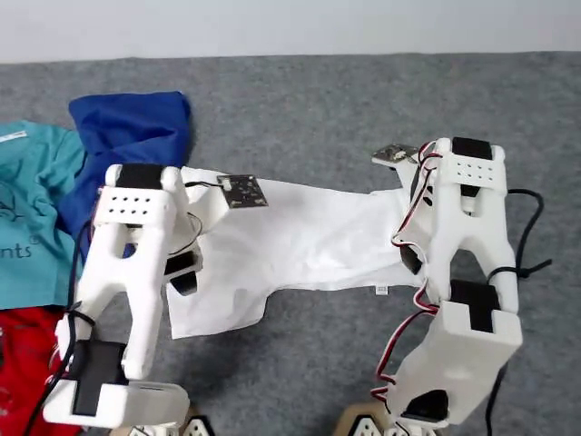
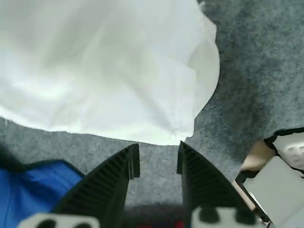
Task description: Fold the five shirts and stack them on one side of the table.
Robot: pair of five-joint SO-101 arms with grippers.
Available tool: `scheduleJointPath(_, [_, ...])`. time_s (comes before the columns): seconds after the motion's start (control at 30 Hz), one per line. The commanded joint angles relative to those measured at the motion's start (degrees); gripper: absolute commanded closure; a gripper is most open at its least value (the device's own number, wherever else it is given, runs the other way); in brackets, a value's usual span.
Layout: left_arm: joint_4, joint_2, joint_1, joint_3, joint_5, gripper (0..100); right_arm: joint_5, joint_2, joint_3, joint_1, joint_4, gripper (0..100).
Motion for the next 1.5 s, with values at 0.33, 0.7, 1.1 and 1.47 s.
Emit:
scheduleJointPath(0.33, [1.58, -2.55, -2.64, -15.60, 7.74, 86, -0.18, -7.43, -13.63, -0.75, 3.82, 67.7])
scheduleJointPath(0.7, [-7.91, -1.93, 3.69, -10.42, 25.58, 100, -15.47, -5.49, -13.63, -1.54, -5.05, 67.8])
scheduleJointPath(1.1, [-38.68, -1.85, 4.84, 4.97, 43.78, 100, -32.88, 6.99, -13.63, -7.25, -20.70, 67.8])
scheduleJointPath(1.47, [-47.47, -1.85, 4.92, 15.43, 44.04, 100, -37.36, 8.22, -13.63, -8.04, -22.55, 82.6])
